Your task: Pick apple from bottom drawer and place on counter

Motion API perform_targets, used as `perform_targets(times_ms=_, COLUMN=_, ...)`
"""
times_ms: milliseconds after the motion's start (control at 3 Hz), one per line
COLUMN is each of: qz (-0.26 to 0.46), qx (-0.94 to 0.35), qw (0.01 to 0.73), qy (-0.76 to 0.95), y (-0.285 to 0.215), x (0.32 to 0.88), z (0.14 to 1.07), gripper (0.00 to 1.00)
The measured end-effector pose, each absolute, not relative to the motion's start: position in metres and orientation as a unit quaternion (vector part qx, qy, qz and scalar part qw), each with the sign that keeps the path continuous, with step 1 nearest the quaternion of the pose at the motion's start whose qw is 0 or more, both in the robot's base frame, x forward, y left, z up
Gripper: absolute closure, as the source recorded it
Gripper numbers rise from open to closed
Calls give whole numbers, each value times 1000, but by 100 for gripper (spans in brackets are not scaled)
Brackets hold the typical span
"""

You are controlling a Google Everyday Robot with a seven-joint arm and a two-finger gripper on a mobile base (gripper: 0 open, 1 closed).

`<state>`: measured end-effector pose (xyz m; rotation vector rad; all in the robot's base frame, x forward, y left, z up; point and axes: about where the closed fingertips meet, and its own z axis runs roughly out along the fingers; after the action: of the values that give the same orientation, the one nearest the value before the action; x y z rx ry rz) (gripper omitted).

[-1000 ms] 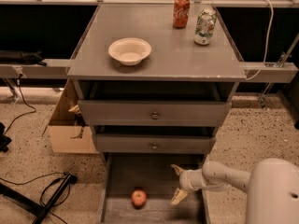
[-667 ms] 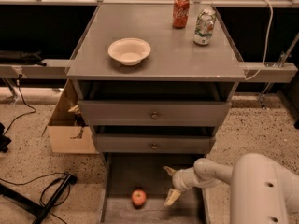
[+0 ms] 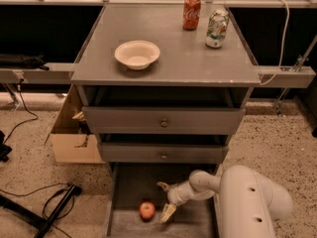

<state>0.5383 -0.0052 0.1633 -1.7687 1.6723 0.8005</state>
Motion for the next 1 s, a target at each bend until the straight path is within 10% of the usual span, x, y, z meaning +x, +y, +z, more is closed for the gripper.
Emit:
perform_targets(times_ms=667, qz=340, qx=-655, qw=295, qy=606, y=41, x=522, z=145, gripper=0)
perform_targets(times_ms=1000, qz=363, qx=-655, qw=293, qy=594, y=62, x=507, z=137, gripper=25)
